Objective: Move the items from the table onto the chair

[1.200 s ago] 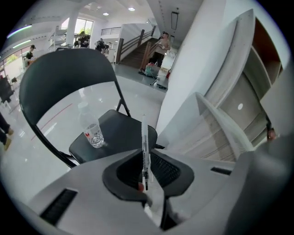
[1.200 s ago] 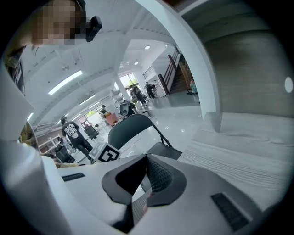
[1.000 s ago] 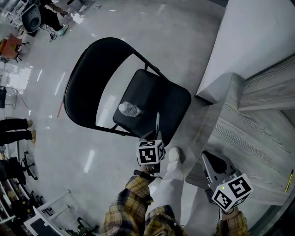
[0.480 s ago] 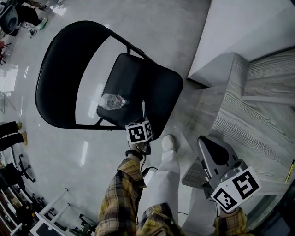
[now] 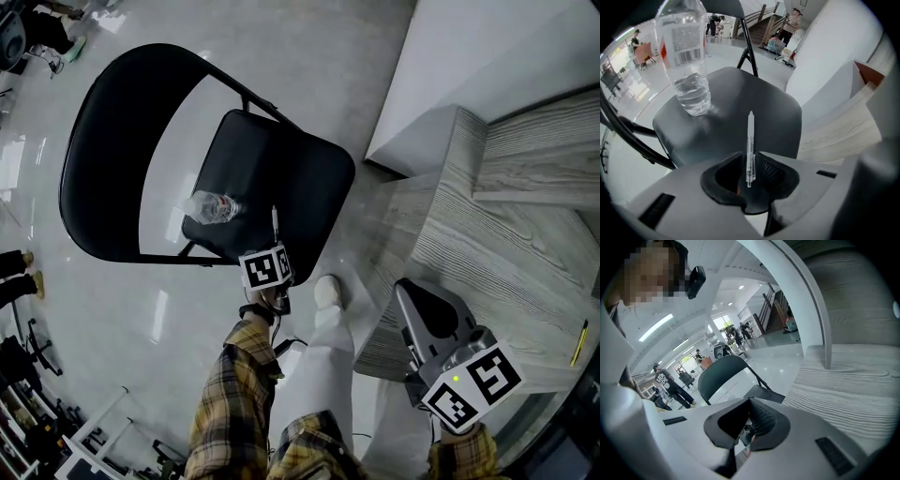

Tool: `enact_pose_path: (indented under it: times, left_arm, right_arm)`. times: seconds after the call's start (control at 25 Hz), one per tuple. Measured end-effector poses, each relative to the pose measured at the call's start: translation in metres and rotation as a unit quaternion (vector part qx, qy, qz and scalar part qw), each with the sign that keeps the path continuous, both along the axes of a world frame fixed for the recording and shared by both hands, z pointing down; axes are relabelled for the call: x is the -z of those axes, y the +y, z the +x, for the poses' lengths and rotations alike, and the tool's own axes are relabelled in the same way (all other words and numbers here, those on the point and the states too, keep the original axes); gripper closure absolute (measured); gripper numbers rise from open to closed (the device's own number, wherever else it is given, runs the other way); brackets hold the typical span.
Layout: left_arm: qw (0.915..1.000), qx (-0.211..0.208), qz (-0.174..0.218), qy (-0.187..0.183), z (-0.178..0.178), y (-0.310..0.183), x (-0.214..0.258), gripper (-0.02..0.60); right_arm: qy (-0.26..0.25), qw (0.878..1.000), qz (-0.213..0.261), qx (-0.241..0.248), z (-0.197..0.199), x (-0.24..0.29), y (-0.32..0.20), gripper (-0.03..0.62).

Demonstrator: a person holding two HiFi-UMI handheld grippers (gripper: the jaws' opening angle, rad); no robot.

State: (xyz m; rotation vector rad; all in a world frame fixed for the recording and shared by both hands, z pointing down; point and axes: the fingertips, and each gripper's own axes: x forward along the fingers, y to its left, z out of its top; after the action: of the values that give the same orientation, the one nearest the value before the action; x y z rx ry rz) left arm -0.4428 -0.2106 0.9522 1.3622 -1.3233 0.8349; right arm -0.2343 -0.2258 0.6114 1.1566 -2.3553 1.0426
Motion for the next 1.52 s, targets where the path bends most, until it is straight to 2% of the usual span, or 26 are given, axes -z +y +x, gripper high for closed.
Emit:
enact_pose_path:
  times: [0.12,0.2,0.28,0.4,0.44,0.56,0.72,0.8,0.92,1.16,1.24,1.36,1.52]
  left_arm:
    - [0.9999,0.013,0.01,0.005,-0.004,0.007,0.019,0.482]
    - [0.999,0.03,0.031,0.014,-0.004,0.011,0.044,0.482]
    - [0.9967,0.036,0.061,0.04,0.004,0.015,0.076,0.483]
    - [0.9928,0.023,0.099,0.063,0.02,0.027,0.131,0.496]
    - [0.9917,0.016,0.112,0.061,0.024,0.033,0.149,0.529]
    - [0.9858,-0.005,0.159,0.053,0.038,0.04,0.212,0.568]
    - [0.9748,-0.033,0.217,0.039,0.079,0.051,0.306,0.577]
    - [0.9651,-0.046,0.255,0.037,0.11,0.055,0.356,0.577]
    - [0.9452,-0.092,0.31,0.041,0.166,0.06,0.434,0.577]
    - [0.911,-0.171,0.369,0.067,0.31,0.103,0.54,0.577]
    - [0.8969,-0.182,0.392,0.092,0.36,0.116,0.569,0.577]
    - [0.8753,-0.182,0.423,0.149,0.43,0.136,0.602,0.577]
    - [0.8585,-0.209,0.434,0.176,0.506,0.163,0.626,0.578]
  right_arm:
    - [-0.002,1.0,0.009,0.003,0.0,0.014,0.005,0.577]
    - [0.001,1.0,0.017,0.008,0.002,0.028,0.012,0.577]
    - [-0.001,1.0,0.027,0.01,0.005,0.045,0.02,0.577]
    - [-0.013,0.999,0.04,0.011,0.011,0.078,0.034,0.577]
    - [-0.016,0.999,0.046,0.01,0.014,0.091,0.04,0.577]
    - [-0.024,0.997,0.07,0.005,0.032,0.131,0.06,0.577]
    - [-0.024,0.995,0.096,-0.005,0.085,0.182,0.096,0.577]
    - [-0.014,0.993,0.116,-0.007,0.122,0.209,0.115,0.577]
    - [-0.005,0.989,0.148,-0.017,0.18,0.245,0.143,0.577]
    - [0.031,0.983,0.179,-0.034,0.303,0.278,0.196,0.577]
    - [0.031,0.98,0.189,-0.045,0.34,0.285,0.209,0.577]
    - [0.036,0.978,0.198,-0.062,0.393,0.294,0.226,0.577]
    - [0.064,0.973,0.202,-0.088,0.452,0.297,0.252,0.577]
